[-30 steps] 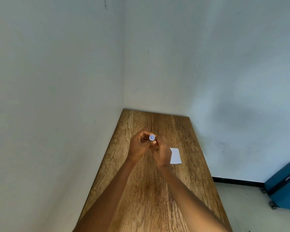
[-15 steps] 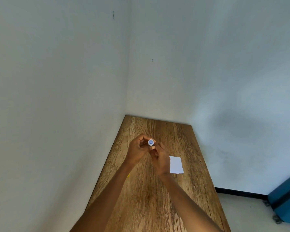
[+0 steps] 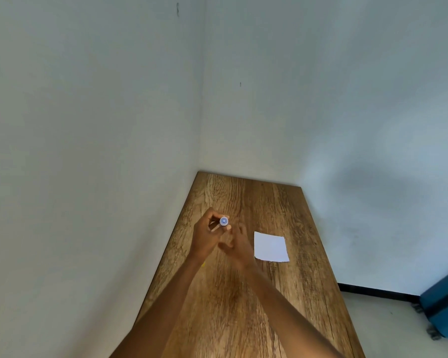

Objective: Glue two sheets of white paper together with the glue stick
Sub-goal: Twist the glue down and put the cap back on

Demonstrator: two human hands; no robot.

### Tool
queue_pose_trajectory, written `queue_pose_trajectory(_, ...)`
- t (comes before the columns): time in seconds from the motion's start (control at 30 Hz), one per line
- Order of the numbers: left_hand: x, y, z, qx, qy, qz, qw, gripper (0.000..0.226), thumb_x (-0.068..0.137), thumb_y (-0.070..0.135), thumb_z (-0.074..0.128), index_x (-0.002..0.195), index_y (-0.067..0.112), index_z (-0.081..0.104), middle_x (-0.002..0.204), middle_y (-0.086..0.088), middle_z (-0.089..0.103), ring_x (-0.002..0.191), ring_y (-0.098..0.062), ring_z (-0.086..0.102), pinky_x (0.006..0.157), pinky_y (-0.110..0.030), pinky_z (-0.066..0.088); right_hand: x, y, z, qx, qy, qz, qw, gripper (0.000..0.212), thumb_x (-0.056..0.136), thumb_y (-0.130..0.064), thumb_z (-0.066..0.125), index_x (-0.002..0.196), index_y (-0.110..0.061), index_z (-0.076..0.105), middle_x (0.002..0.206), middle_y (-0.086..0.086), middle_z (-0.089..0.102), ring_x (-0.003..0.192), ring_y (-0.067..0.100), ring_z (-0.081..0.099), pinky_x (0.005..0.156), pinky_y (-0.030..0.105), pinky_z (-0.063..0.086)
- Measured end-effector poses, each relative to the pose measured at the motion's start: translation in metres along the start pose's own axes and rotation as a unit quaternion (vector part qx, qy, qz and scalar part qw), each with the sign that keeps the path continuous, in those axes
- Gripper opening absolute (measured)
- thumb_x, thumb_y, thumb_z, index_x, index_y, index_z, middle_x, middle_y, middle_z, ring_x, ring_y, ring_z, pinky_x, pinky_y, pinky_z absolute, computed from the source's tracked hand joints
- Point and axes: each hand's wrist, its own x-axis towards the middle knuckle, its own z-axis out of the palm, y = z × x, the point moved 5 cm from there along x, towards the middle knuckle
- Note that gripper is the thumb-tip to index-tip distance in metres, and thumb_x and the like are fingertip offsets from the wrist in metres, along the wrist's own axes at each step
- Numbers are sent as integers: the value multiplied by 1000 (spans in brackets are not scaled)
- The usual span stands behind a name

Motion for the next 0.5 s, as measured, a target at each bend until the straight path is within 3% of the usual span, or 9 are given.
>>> queue_pose_trajectory(0.13, -1, -20, -20, 13, 16, -18, 1000, 26, 77, 1, 70, 82, 23, 56, 87, 11, 64, 83, 6, 61, 74, -9, 48, -8, 22, 38, -76, -155, 28, 985, 80, 79, -43, 65, 143, -26, 21, 144, 8, 36, 122, 26, 50, 91, 35, 47)
queue_pose_trajectory(0.27, -7, -40, -32, 5, 21, -56, 998, 25, 82, 1, 64, 88, 23, 56, 95, 4, 64, 94, -12, 62, 80, -18, 50, -7, 26, 62, -167, -163, 49, 971, 88, 73, -51, 67, 142, -29, 18, 146, 12, 32, 123, 32, 47, 92, 43, 45)
queue_pose_trajectory(0.37, -13, -52, -39, 9, 31, -88, 996, 22, 86, 8, 62, 95, 27, 56, 102, 4, 63, 99, -12, 60, 80, -15, 48, -1, 20, 73, -213, -162, 16, 963, 77, 74, -52, 66, 137, -26, 31, 139, 8, 41, 114, 27, 54, 85, 35, 47)
queue_pose_trajectory(0.5, -15, -68, -44, 46, 43, -117, 991, 24, 89, 15, 59, 112, 16, 57, 113, 0, 62, 103, -13, 58, 89, -27, 49, 5, 15, 78, -251, -136, -17, 958, 38, 88, -38, 53, 120, -17, 52, 114, 3, 61, 99, 19, 60, 81, 28, 49)
